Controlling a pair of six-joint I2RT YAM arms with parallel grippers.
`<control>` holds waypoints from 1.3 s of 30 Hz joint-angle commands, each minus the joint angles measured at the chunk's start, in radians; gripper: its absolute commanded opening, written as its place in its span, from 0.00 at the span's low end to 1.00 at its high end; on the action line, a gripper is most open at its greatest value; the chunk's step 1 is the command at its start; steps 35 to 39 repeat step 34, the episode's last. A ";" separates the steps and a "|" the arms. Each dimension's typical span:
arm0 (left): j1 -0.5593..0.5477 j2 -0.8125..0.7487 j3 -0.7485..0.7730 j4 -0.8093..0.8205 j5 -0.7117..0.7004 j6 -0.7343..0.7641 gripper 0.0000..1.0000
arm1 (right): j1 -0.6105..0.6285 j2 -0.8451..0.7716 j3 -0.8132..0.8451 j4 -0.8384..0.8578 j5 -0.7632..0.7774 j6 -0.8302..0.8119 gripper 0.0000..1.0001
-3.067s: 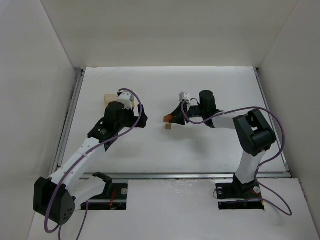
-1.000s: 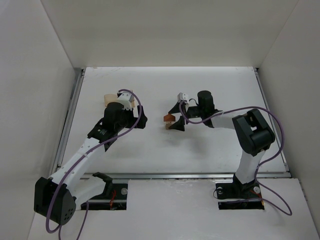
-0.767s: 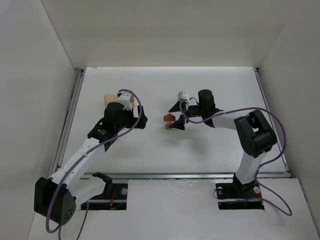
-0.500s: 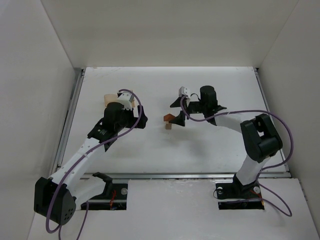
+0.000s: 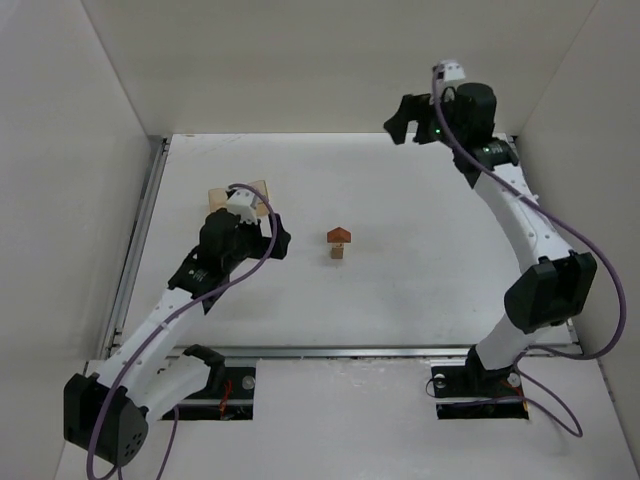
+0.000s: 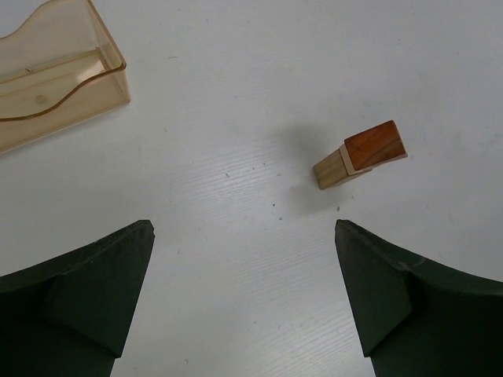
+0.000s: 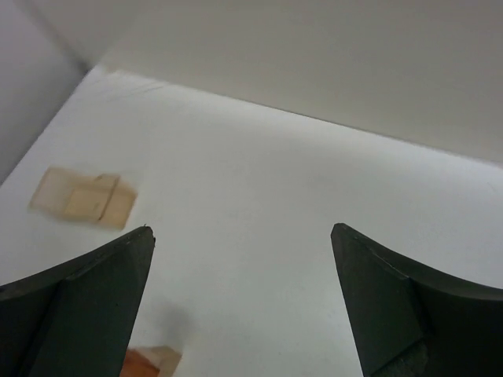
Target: Build the wood block tower
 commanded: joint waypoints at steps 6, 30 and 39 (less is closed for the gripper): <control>0.012 -0.099 -0.049 0.039 -0.127 -0.050 1.00 | -0.271 -0.122 -0.077 -0.377 0.882 0.638 1.00; 0.039 -0.185 -0.112 0.039 -0.138 -0.090 1.00 | -0.271 -0.187 -0.078 -0.506 1.137 0.661 1.00; 0.039 -0.185 -0.112 0.039 -0.138 -0.090 1.00 | -0.271 -0.239 -0.134 -0.447 1.125 0.623 1.00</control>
